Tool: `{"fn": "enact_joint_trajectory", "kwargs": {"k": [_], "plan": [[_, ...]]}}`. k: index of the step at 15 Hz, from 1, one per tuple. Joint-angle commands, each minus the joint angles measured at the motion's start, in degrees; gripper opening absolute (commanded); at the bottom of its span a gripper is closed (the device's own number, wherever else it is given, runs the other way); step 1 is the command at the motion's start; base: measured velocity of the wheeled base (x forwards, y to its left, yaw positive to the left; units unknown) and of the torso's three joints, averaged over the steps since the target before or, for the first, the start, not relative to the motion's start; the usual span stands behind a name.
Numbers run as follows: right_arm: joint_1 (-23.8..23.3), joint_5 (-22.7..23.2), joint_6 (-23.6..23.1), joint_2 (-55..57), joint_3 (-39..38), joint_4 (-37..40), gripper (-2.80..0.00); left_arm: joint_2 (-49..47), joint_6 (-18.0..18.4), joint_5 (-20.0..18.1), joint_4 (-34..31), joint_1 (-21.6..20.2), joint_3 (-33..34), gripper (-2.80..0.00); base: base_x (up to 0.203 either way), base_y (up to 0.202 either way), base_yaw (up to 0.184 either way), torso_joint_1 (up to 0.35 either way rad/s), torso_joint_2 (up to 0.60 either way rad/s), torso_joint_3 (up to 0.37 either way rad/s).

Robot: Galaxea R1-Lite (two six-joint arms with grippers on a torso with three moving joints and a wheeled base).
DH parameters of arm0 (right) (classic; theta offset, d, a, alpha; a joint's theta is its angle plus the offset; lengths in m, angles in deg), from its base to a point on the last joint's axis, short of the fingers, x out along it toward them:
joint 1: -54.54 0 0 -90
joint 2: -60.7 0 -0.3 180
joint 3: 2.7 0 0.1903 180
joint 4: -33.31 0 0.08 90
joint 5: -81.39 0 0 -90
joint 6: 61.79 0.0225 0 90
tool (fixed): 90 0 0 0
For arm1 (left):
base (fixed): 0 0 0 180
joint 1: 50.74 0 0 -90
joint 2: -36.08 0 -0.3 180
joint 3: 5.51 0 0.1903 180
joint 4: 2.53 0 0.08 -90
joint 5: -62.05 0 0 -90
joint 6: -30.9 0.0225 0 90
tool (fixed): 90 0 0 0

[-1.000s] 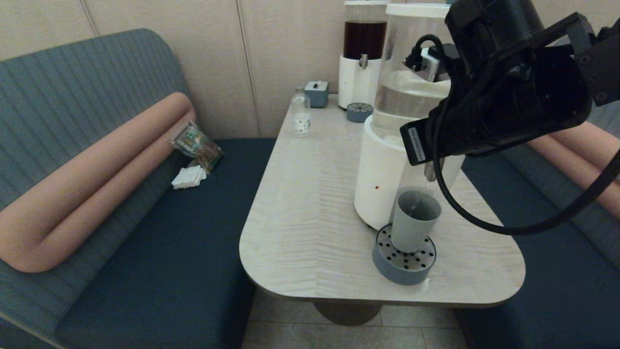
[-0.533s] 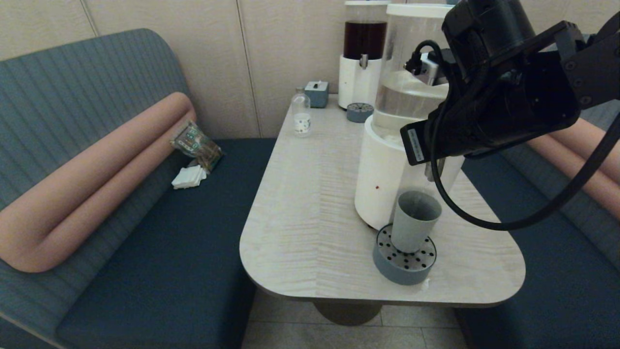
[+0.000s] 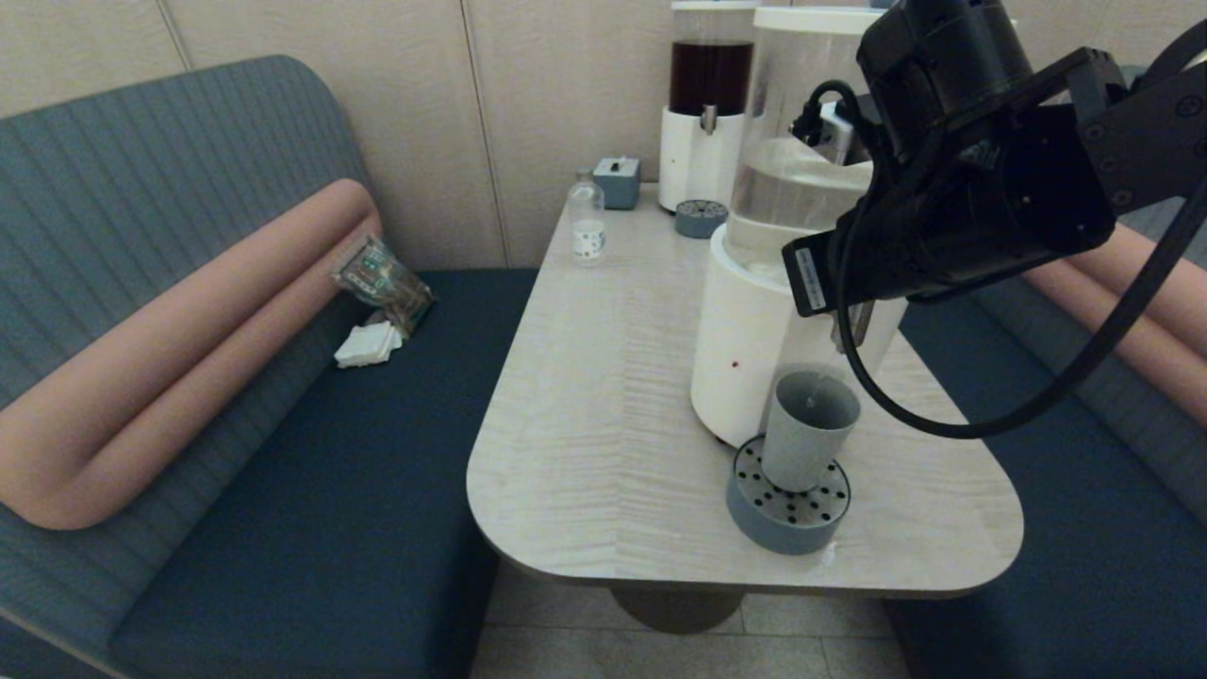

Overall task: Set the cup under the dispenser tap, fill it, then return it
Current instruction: Turn off the faucet

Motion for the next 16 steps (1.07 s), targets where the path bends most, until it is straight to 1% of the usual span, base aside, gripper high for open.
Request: {"fn": "enact_joint_trajectory", "kwargs": {"k": [1, 3, 7, 16], "plan": [[-0.09, -0.68, 0.04, 0.10, 0.06, -0.14, -2.80, 0.10, 0.03, -0.03, -0.02, -0.05, 0.01, -2.80, 0.000, 0.000, 0.000, 0.000, 0.00, 0.000], [-0.21, -2.66, -0.08, 0.23, -0.03, -0.14, -2.80, 0.10, 0.03, -0.03, -0.02, 0.02, 0.01, -2.80, 0.000, 0.000, 0.000, 0.000, 0.00, 0.000], [-0.31, -3.71, -0.09, 0.23, -0.03, -0.76, -2.80, 0.10, 0.03, -0.03, -0.02, -0.06, 0.01, -2.80, 0.000, 0.000, 0.000, 0.000, 0.00, 0.000], [-0.93, -4.42, 0.08, 0.32, -0.03, -0.76, -2.80, 0.10, 0.03, -0.03, -0.02, 0.02, 0.10, -2.80, 0.000, 0.000, 0.000, 0.000, 0.00, 0.000]]}}
